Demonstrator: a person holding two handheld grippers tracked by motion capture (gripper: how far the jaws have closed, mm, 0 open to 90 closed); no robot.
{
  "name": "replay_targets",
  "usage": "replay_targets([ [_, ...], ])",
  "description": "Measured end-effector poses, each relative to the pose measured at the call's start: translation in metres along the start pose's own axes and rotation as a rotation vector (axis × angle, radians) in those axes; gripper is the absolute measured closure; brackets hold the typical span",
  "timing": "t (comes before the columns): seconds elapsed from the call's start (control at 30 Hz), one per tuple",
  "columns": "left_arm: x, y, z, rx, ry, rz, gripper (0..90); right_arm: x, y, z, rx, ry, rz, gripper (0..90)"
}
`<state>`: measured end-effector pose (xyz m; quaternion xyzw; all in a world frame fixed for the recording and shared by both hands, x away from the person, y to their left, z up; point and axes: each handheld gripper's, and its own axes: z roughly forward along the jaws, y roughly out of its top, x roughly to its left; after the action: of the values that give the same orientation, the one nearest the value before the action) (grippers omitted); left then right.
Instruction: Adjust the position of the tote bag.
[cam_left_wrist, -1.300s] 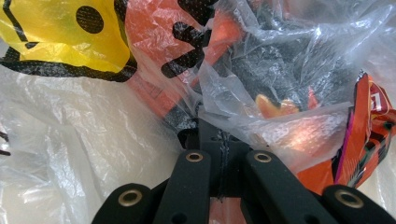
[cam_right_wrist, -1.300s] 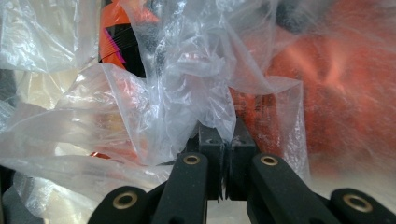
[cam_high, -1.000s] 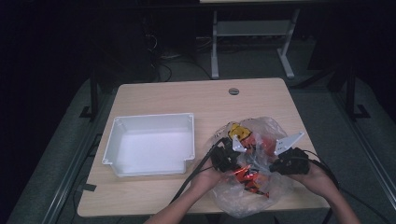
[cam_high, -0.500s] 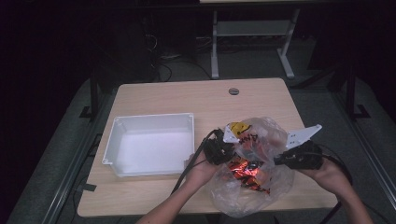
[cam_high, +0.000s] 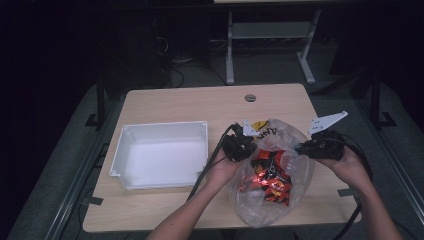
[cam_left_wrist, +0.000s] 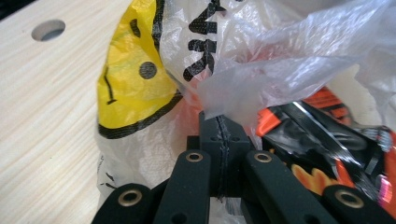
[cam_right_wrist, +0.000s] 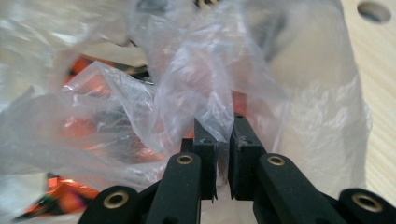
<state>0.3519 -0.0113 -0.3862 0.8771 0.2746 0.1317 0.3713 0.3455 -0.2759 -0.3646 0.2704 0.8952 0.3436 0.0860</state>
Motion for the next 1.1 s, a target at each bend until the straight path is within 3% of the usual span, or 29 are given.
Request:
replay_targets([
  [0.13,0.002,-0.001,0.014,0.025,0.015,-0.020,89.9,-0.015,-0.008,0.019,0.036,-0.008,0.065,81.9],
  [0.27,0.003,-0.003,0.023,0.047,0.034,-0.015,89.8,-0.025,-0.014,0.031,0.058,-0.027,0.110,81.0],
  [0.5,0.003,-0.007,0.025,0.050,0.015,-0.026,83.6,-0.030,-0.015,0.038,0.085,-0.014,0.120,81.9],
  [0.73,0.000,-0.003,0.001,0.002,-0.020,-0.021,73.2,-0.025,-0.013,0.039,0.104,-0.008,0.093,84.2],
  [0.87,-0.003,-0.003,-0.015,-0.008,-0.039,0.008,67.9,-0.020,-0.012,0.040,0.109,0.002,0.076,85.3],
  [0.9,-0.005,-0.004,-0.024,-0.022,-0.063,0.014,66.5,-0.019,-0.012,0.040,0.109,0.006,0.077,85.3],
  [1.1,-0.010,-0.010,-0.045,-0.054,-0.108,0.030,61.8,-0.018,-0.014,0.039,0.104,0.016,0.088,85.9],
])
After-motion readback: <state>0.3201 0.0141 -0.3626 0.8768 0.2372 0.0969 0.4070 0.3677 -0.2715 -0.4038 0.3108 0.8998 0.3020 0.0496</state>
